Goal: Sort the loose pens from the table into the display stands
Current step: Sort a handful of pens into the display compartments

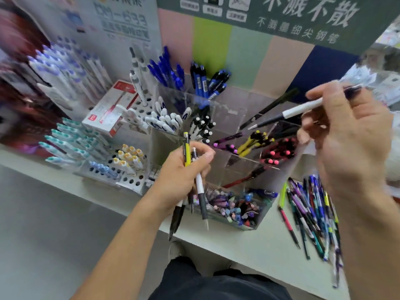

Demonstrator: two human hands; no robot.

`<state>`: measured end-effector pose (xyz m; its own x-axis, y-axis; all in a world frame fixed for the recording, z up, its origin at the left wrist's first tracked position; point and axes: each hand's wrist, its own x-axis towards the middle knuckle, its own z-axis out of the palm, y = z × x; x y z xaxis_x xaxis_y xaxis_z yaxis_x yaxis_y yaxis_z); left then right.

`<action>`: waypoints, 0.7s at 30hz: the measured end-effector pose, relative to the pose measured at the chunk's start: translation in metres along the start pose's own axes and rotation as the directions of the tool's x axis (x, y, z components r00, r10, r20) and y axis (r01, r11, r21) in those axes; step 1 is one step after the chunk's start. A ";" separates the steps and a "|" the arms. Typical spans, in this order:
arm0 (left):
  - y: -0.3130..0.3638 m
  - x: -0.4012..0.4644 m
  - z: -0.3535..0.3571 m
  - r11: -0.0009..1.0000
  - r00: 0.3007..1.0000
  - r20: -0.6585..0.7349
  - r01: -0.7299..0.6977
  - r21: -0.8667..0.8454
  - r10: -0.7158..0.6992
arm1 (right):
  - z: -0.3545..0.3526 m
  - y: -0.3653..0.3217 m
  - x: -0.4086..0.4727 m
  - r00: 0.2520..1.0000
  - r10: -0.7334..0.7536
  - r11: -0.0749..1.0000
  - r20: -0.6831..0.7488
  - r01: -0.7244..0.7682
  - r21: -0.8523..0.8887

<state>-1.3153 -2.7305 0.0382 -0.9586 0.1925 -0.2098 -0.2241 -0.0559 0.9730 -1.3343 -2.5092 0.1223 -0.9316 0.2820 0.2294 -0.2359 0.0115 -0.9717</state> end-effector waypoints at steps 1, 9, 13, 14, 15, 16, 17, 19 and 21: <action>-0.001 -0.004 -0.005 0.988 0.997 -0.073 0.020 -0.151 -0.031 | -0.001 0.001 -0.002 0.998 -0.011 0.997 0.054 0.015 -0.076; -0.014 -0.018 -0.050 0.923 0.856 -0.511 -0.131 -0.362 -0.079 | 0.033 0.051 -0.051 0.921 0.020 0.812 0.389 0.212 -0.544; -0.009 -0.019 -0.054 0.919 0.855 -0.515 -0.155 -0.362 -0.058 | 0.055 0.042 -0.040 0.929 -0.191 0.812 0.318 0.332 -0.480; -0.006 -0.018 -0.053 0.925 0.858 -0.512 -0.154 -0.348 -0.050 | 0.060 0.039 -0.030 0.928 -0.201 0.795 0.315 0.342 -0.501; -0.004 -0.018 -0.051 0.930 0.860 -0.507 -0.148 -0.335 -0.046 | 0.067 0.038 -0.019 0.927 -0.177 0.770 0.332 0.340 -0.540; -0.001 -0.017 -0.048 0.934 0.866 -0.497 -0.137 -0.330 -0.048 | 0.075 0.042 -0.007 0.920 -0.131 0.731 0.371 0.342 -0.590; 0.001 -0.016 -0.045 0.935 0.875 -0.480 -0.126 -0.332 -0.052 | 0.083 0.048 0.003 0.903 -0.080 0.671 0.423 0.363 -0.647; 0.005 -0.013 -0.039 0.926 0.898 -0.435 -0.108 -0.362 -0.066 | 0.101 0.065 0.012 0.844 -0.029 0.526 0.536 0.469 -0.710; 0.007 -0.010 -0.035 0.904 0.904 -0.418 -0.097 -0.416 -0.095 | 0.118 0.079 0.008 0.786 -0.017 0.404 0.618 0.571 -0.715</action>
<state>-1.3134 -2.7668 0.0443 -0.9181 -0.2301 -0.3227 -0.1826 -0.4770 0.8597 -1.3928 -2.6199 0.0536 -0.8992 -0.3714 0.2312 -0.4292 0.8513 -0.3017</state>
